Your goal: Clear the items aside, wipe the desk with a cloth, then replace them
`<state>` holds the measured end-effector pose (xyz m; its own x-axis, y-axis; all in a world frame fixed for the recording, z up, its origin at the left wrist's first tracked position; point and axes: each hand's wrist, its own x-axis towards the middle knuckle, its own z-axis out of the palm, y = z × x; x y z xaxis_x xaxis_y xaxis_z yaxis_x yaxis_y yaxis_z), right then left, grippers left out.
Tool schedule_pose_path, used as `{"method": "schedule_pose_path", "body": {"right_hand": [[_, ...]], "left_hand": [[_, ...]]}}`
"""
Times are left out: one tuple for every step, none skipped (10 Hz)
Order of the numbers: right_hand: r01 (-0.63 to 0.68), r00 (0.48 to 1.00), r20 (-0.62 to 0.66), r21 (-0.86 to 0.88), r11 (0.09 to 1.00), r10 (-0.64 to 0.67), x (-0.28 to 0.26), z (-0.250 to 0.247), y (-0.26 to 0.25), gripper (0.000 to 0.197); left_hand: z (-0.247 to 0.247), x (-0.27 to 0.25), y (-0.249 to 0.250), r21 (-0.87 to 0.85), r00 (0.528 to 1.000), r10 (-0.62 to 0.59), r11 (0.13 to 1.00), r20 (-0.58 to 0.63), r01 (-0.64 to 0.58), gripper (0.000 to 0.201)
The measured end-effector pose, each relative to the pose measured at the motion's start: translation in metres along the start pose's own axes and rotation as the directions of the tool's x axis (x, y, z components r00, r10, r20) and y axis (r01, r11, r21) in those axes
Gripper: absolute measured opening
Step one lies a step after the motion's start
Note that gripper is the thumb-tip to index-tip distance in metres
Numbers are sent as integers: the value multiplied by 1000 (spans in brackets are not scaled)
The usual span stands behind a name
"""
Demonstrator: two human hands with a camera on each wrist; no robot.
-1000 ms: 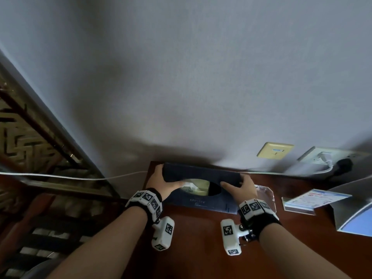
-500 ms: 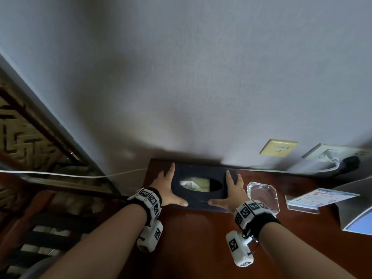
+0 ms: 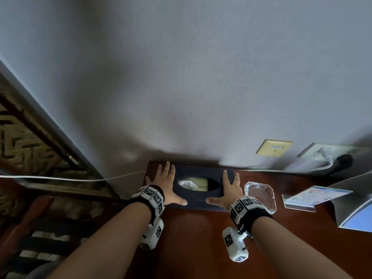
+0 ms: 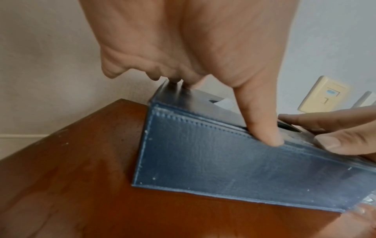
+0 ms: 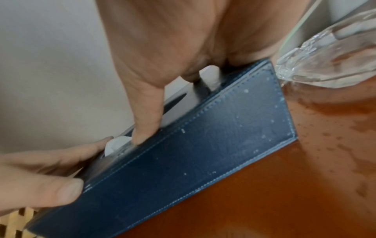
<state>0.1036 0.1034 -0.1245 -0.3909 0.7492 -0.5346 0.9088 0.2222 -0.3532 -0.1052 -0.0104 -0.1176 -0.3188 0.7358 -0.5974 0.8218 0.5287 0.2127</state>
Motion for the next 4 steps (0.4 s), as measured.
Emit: {"method": "schedule_pose_path", "body": {"right_hand": [[8,1000,-6,-22,1000,-8,-3,0,1,127],[45,998,-45,-165,985,-53,-12,2,0,119],[91,991,-70,-299,950,-117,-28,5,-3,102],[83,991,-68,-332,940,-112,-44,8,-3,93]], "left_hand": [[-1,-5,3,18,1000,-21,1000,-1,21,135],[1,-15,12,49,999,-45,998,-16,45,122],[10,-29,23,59,995,-39,997,-94,45,106],[16,-42,32,62,992,-31,997,-120,38,98]]}}
